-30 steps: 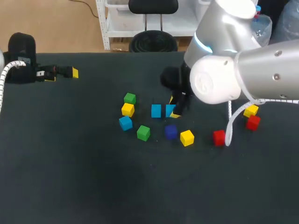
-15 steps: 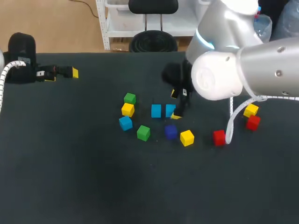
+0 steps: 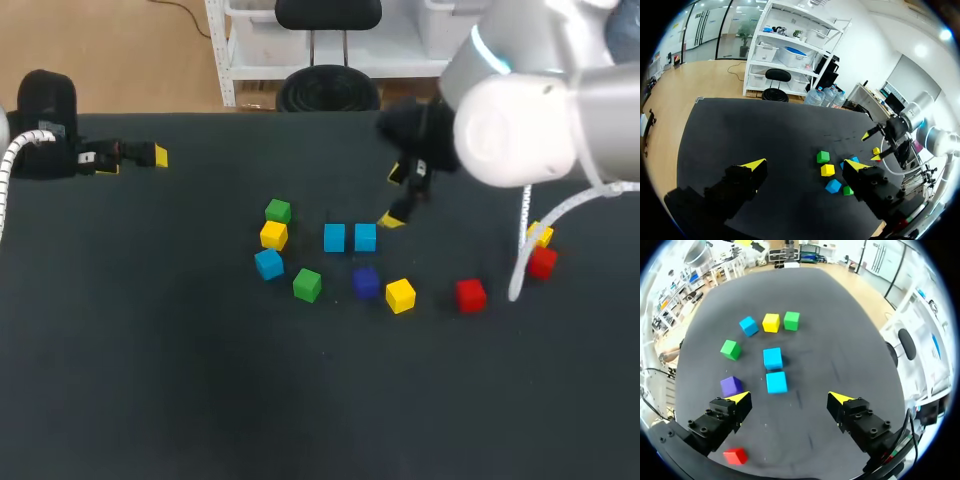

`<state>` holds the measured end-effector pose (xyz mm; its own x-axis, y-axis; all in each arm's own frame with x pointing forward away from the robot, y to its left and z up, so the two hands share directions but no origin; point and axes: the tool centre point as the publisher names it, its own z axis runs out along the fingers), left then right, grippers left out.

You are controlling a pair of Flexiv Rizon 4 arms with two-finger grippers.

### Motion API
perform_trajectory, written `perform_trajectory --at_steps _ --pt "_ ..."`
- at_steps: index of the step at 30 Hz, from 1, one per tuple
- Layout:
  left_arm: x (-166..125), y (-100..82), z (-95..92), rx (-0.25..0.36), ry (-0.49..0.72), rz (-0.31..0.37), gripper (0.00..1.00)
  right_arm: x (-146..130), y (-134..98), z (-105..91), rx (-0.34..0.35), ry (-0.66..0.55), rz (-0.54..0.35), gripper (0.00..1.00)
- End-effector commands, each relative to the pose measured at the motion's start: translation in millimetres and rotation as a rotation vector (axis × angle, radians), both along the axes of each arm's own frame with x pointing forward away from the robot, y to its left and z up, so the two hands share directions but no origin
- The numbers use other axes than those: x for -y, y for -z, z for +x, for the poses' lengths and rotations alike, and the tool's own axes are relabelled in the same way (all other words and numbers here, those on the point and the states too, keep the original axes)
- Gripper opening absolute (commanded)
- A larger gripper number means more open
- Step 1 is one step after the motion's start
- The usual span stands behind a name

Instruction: Place the blue cubes, place green cubes on the blue cubes, place the yellow cubes on the green cubes, then place the red cubes on the yellow cubes, and place purple cube on the red cubes.

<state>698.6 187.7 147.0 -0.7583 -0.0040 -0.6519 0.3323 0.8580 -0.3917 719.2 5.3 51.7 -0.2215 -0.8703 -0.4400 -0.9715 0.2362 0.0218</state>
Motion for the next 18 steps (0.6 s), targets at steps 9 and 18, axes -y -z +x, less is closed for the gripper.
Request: perform_trajectory --at_steps 9,18 --pt "2 -1.9 0.3 -0.008 -0.005 0.009 1.00 47 -33 -7.2 0.112 0.188 0.105 1.00" --pt "2 -1.9 0.3 -0.008 -0.005 0.009 1.00 74 -50 -5.0 0.139 0.331 0.163 1.00"
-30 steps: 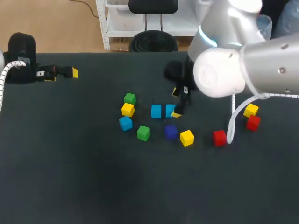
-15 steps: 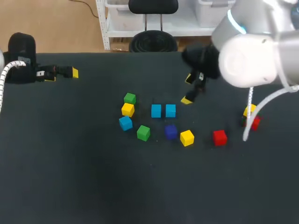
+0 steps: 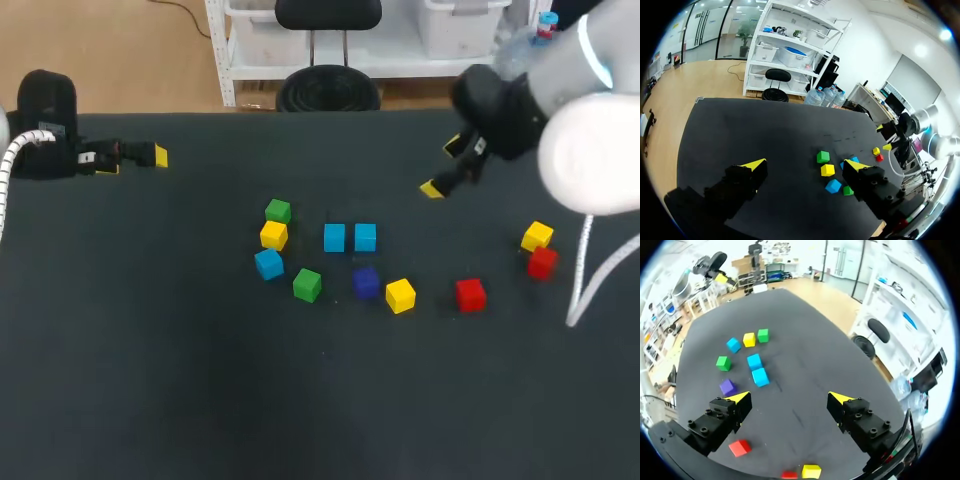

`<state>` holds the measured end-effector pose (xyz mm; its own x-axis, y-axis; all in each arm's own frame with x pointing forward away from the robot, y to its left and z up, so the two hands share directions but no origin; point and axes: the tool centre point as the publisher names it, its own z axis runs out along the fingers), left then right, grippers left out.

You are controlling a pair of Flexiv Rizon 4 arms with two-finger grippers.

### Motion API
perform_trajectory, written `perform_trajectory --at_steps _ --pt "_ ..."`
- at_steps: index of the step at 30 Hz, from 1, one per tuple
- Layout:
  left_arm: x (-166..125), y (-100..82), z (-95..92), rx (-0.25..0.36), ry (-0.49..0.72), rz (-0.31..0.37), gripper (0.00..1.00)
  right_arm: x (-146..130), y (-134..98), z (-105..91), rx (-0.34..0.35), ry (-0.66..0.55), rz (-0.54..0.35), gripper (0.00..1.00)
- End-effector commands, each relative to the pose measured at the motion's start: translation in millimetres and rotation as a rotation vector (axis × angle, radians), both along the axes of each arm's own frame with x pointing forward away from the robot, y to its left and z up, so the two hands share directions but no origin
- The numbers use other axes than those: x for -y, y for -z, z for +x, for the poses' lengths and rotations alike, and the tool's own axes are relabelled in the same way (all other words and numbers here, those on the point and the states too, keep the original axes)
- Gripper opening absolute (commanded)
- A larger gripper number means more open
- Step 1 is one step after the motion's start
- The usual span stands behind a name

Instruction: Place the blue cubes, place green cubes on the blue cubes, place the yellow cubes on the green cubes, then place the red cubes on the yellow cubes, and place purple cube on the red cubes.

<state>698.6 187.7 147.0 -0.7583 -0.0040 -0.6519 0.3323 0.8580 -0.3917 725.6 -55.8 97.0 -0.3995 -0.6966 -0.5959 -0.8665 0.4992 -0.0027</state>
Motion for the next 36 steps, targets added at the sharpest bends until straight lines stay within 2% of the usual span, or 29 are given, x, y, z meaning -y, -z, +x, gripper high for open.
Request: perform_trajectory --at_steps 1,13,19,27,36 --pt "2 -1.9 0.3 -0.008 -0.005 0.009 1.00 16 -6 -11.8 0.047 0.060 0.000 1.00" --pt "2 -1.9 0.3 -0.008 -0.005 0.009 1.00 55 -22 -12.0 0.096 0.159 0.020 1.00" --pt "2 -1.9 0.3 -0.008 -0.005 0.009 1.00 70 -26 -14.1 0.098 0.188 0.018 1.00" --pt "2 -1.9 0.3 -0.008 -0.005 0.009 1.00 69 -22 -15.8 0.070 0.167 0.009 1.00" --pt "2 -1.9 0.3 -0.008 -0.005 0.009 1.00 69 -22 -15.8 0.070 0.167 0.009 1.00"
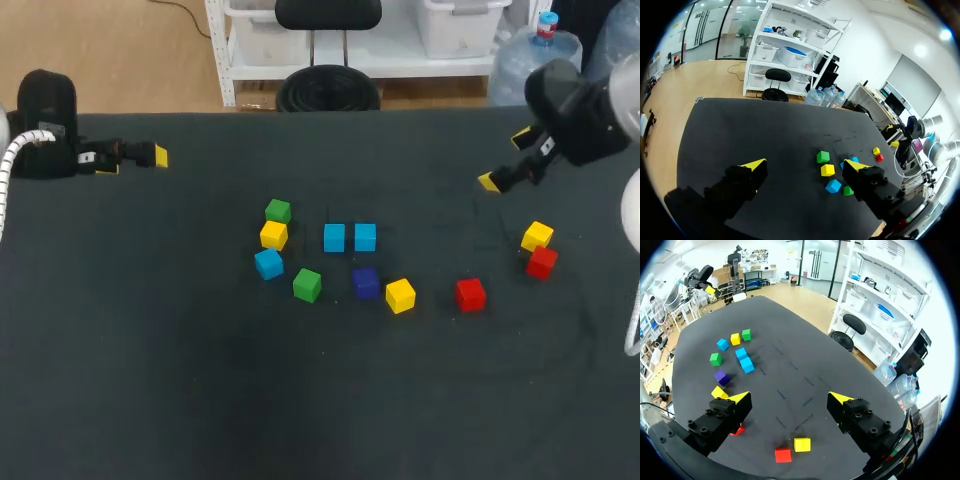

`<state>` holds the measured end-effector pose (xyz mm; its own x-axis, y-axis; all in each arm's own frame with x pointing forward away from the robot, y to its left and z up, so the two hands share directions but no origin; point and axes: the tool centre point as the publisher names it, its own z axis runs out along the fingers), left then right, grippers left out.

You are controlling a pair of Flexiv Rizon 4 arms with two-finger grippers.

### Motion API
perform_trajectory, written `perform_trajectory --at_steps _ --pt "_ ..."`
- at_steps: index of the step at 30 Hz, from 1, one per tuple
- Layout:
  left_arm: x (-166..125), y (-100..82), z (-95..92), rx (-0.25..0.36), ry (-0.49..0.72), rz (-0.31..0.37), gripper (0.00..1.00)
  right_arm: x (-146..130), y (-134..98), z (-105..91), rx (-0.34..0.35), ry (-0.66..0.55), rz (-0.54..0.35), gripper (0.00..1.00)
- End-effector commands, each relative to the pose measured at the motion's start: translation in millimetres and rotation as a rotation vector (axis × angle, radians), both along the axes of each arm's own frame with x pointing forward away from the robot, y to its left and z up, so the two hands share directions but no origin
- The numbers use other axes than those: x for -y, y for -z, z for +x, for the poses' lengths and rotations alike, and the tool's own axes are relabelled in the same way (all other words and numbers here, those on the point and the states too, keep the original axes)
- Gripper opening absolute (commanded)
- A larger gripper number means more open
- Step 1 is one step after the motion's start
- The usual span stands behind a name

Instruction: Place the blue cubes, place green cubes on the blue cubes, place the yellow cubes on the green cubes, then place the red cubes on the yellow cubes, and place purple cube on the red cubes.

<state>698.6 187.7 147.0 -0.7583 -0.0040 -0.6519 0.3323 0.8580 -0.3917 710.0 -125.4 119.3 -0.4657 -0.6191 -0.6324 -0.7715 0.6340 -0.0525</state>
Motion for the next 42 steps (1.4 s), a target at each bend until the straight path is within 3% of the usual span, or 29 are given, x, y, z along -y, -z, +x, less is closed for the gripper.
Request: perform_trajectory --at_steps 1,6,10,14,20,29,32,34,42 --pt "2 -1.9 0.3 -0.008 -0.005 0.009 1.00 -1 0 -0.1 0.002 0.003 -0.002 1.00" --pt "2 -1.9 0.3 -0.008 -0.005 0.009 1.00 -1 0 -0.1 0.002 0.003 -0.002 1.00" --pt "-8 -28.2 3.0 0.082 0.068 0.111 1.00 -1 0 -0.1 0.002 0.003 -0.002 1.00" --pt "0 -38.4 7.3 0.102 0.170 0.203 1.00 -1 0 -0.1 0.002 0.003 -0.002 1.00" --pt "31 -45.1 6.7 0.102 0.368 0.306 1.00 -1 0 -0.1 0.002 0.003 -0.002 1.00" --pt "63 -37.3 -2.9 0.073 0.618 0.411 1.00 -1 0 -0.1 0.002 0.003 -0.002 1.00" --pt "68 -31.2 -4.9 0.053 0.620 0.445 1.00 -1 0 -0.1 0.002 0.003 -0.002 1.00" --pt "72 -27.1 -5.9 0.036 0.586 0.504 1.00 -1 0 -0.1 0.002 0.003 -0.002 1.00" --pt "92 -10.2 -21.4 -0.019 0.415 0.556 1.00 -1 0 -0.1 0.002 0.003 -0.002 1.00"
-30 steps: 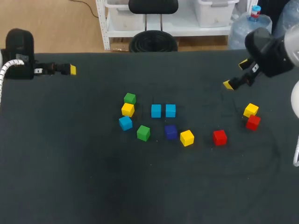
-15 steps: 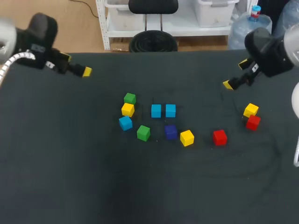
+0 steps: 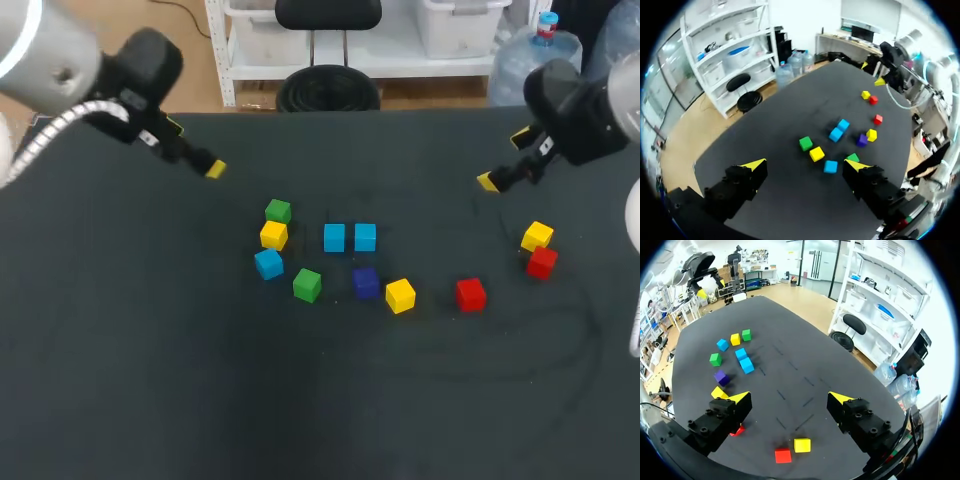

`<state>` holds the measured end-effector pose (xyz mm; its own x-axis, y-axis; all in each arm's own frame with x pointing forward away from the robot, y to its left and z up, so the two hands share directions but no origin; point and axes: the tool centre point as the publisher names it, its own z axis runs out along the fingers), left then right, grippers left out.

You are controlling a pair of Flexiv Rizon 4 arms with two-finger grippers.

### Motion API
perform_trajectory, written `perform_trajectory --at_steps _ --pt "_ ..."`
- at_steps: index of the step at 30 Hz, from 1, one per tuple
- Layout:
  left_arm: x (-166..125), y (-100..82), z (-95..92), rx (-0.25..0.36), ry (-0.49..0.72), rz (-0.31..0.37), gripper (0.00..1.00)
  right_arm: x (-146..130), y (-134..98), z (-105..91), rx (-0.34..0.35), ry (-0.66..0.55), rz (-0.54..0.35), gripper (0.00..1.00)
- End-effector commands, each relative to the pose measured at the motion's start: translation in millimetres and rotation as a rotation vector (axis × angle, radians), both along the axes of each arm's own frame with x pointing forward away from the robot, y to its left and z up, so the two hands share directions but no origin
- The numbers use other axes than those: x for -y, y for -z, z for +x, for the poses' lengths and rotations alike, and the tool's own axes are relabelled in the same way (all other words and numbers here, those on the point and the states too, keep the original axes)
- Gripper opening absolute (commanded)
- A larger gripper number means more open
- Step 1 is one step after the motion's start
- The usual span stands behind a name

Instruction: Place the blue cubes, place green cubes on the blue cubes, place the yellow cubes on the green cubes, then place the red cubes on the yellow cubes, and place purple cube on the red cubes.

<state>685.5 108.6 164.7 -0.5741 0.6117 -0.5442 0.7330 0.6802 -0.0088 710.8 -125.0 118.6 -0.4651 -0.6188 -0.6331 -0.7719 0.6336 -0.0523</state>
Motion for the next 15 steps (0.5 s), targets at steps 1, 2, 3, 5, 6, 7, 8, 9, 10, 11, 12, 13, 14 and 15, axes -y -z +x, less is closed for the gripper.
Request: perform_trajectory --at_steps 1,2,3,5,6,7,8,9,10,11,12,13,14,15 --pt "14 9.9 -10.9 -0.024 -0.092 0.115 1.00 0 0 -0.9 0.002 0.004 -0.003 1.00" --pt "16 13.3 -14.8 -0.030 -0.095 0.114 1.00 0 0 -0.9 0.002 0.004 -0.003 1.00" --pt "17 16.7 -18.5 -0.029 -0.101 0.118 1.00 0 0 -0.9 0.002 0.004 -0.003 1.00" --pt "21 22.6 -25.6 -0.035 -0.109 0.102 1.00 0 0 -0.9 0.002 0.004 -0.003 1.00" --pt "22 25.7 -27.7 -0.034 -0.110 0.105 1.00 0 0 -0.9 0.002 0.004 -0.003 1.00" --pt "22 28.3 -30.0 -0.031 -0.105 0.103 1.00 0 0 -0.9 0.002 0.004 -0.003 1.00" --pt "23 30.9 -31.8 -0.033 -0.102 0.097 1.00 0 0 -0.9 0.002 0.004 -0.003 1.00" --pt "24 32.9 -33.1 -0.035 -0.090 0.097 1.00 0 0 -0.9 0.002 0.004 -0.003 1.00" --pt "24 34.5 -34.8 -0.036 -0.074 0.090 1.00 0 0 -0.9 0.002 0.004 -0.003 1.00" --pt "25 35.8 -36.0 -0.037 -0.063 0.088 1.00 0 0 -0.9 0.002 0.004 -0.003 1.00" --pt "26 36.9 -37.0 -0.033 -0.043 0.085 1.00 0 0 -0.9 0.002 0.004 -0.003 1.00" --pt "27 37.8 -38.8 -0.028 -0.017 0.080 1.00 0 0 -0.9 0.002 0.004 -0.003 1.00" --pt "29 39.0 -40.2 -0.024 0.004 0.080 1.00 0 0 -0.9 0.002 0.004 -0.003 1.00" --pt "29 39.9 -40.9 -0.023 0.015 0.085 1.00 0 0 -0.9 0.002 0.004 -0.003 1.00"
